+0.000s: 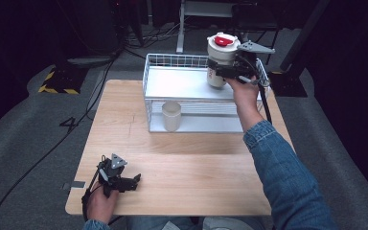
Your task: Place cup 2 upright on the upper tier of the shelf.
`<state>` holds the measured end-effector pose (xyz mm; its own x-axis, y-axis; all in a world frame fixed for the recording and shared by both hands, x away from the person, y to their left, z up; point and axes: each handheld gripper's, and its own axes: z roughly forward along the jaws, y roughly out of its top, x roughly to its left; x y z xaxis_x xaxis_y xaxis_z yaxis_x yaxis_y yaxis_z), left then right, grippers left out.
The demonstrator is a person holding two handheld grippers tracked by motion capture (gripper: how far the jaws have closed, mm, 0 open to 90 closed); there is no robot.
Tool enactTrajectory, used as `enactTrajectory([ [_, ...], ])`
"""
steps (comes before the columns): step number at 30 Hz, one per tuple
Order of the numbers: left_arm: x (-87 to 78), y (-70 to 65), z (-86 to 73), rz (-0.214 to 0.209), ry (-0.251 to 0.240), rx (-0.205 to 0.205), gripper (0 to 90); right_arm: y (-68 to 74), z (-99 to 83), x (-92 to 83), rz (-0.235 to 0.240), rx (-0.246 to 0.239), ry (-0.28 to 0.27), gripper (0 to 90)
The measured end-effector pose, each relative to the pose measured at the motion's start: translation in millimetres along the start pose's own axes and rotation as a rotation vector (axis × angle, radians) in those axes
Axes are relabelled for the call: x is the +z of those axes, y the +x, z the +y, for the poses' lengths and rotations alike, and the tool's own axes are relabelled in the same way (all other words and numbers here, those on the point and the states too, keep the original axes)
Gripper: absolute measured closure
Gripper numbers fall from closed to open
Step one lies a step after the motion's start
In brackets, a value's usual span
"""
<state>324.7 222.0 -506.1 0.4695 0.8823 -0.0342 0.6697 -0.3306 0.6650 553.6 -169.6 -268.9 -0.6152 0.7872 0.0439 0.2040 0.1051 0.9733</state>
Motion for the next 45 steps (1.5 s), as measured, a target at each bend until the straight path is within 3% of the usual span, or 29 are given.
enactTrajectory([
  [21,0.0,0.1,0.0,0.000,0.001,0.001,0.0,11.7,-10.8,18.7,0.015,-0.008,0.011,13.3],
  [45,0.0,0.0,0.0,0.000,0.000,0.000,0.0,12.3,-18.7,11.5,0.012,-0.016,0.012,13.0],
])
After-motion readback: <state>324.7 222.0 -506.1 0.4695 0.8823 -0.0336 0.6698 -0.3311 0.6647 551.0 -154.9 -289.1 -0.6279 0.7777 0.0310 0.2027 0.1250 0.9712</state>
